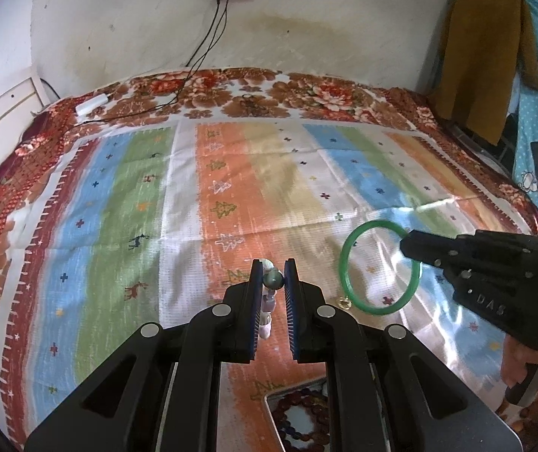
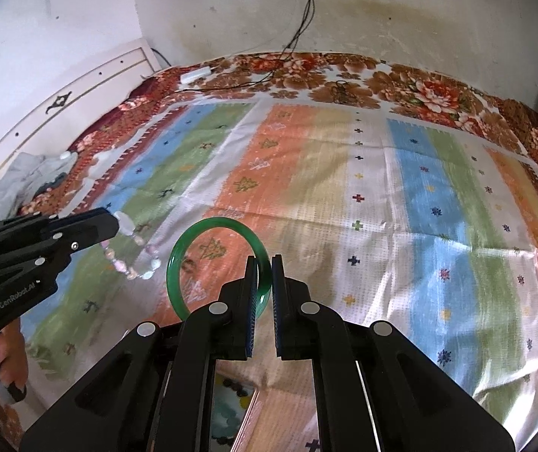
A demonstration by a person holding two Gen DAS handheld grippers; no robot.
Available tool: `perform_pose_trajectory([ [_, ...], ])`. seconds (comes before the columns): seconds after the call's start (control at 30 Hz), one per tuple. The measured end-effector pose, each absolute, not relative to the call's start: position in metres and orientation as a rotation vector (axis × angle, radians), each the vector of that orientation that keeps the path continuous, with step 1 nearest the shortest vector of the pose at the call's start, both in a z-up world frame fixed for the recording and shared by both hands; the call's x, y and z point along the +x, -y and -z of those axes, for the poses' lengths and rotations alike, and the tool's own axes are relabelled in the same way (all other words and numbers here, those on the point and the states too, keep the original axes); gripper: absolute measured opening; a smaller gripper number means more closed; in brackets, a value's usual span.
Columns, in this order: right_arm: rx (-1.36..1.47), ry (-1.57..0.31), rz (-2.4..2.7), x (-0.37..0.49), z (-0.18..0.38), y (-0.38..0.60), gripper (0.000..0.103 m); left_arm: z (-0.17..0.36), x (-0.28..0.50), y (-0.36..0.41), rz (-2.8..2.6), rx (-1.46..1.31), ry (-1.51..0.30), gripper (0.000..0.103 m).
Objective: Organize jewelry
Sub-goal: 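Lift both held pieces and carry them over the silver tin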
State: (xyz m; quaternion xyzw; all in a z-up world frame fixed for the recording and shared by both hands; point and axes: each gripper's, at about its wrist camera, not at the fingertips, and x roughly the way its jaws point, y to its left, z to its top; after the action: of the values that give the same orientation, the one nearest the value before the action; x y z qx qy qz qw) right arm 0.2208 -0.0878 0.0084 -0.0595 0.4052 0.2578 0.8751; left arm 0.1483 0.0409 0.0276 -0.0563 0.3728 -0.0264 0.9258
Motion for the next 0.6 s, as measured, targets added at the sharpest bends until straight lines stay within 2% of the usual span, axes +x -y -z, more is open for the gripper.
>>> perform_pose_trajectory([
  [0.6, -0.137, -0.854, -0.588, 0.181, -0.006, 0.094, 0.008, -0.029, 0.107, -0.025, 0.098, -0.1, -0.75, 0.011],
])
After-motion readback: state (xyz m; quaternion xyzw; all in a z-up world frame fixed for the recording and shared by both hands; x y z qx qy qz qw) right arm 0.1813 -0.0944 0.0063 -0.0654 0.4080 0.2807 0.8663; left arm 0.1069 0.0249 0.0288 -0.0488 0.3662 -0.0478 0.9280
